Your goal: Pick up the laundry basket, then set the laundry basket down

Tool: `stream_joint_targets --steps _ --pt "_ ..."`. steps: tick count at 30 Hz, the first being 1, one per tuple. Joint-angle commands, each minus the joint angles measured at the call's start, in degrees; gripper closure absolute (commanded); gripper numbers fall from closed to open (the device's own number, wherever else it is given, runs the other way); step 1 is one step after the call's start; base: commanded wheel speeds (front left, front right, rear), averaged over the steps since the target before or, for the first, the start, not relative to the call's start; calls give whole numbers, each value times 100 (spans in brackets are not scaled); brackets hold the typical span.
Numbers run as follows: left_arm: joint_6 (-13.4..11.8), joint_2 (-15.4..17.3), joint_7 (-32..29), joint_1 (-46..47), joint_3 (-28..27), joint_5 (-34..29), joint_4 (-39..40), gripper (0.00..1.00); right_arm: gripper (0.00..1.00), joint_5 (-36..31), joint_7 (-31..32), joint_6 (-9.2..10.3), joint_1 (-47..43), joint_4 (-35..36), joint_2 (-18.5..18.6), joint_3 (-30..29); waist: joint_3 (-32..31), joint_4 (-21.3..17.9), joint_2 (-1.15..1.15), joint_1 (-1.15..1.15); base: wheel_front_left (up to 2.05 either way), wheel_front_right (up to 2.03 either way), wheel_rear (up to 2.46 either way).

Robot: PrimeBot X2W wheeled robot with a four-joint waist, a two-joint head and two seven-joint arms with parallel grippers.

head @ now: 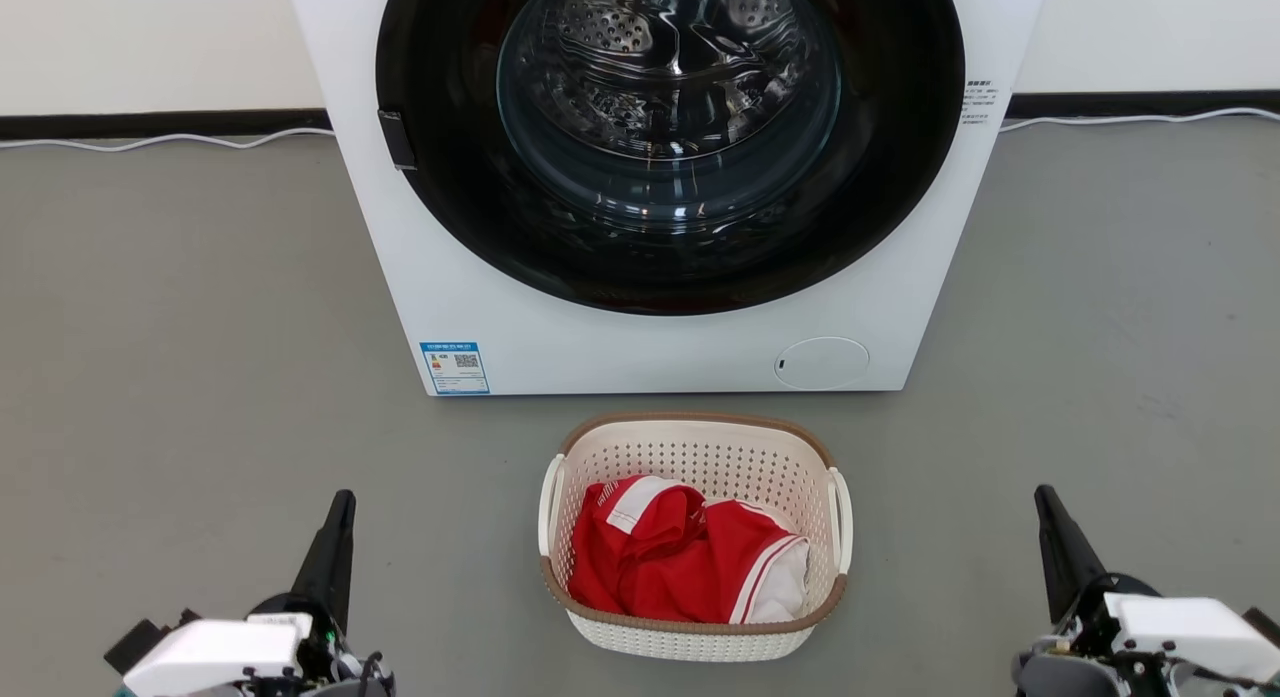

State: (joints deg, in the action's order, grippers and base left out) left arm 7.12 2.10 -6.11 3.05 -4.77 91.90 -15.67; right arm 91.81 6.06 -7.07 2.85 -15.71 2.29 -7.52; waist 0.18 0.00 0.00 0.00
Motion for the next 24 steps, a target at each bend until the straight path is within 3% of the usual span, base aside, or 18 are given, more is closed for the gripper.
stream_joint_targets --steps 1,8,12,16,24 --pt "-1 -5 6 -13 1 -1 -27 0 0 -2 0 0 -30 -18 -2 5 0 0 0 0 0 0 0" --pt "-6 -41 55 -194 39 -7 -239 0 0 -8 -45 3 -197 -201 -57 54 11 -1 0 1 0 0 0" --pt "-4 -37 122 -207 71 -18 -202 0 0 -49 -113 2 -206 -161 -53 106 -6 -3 0 13 0 0 0" --pt "-3 -34 189 -225 98 -50 -165 0 0 -131 -181 0 -221 -121 -49 146 2 -7 0 2 0 0 0" --pt "0 -26 324 -222 110 -304 -162 0 0 -517 -315 -3 -217 -69 -42 192 4 -3 0 1 0 0 0"
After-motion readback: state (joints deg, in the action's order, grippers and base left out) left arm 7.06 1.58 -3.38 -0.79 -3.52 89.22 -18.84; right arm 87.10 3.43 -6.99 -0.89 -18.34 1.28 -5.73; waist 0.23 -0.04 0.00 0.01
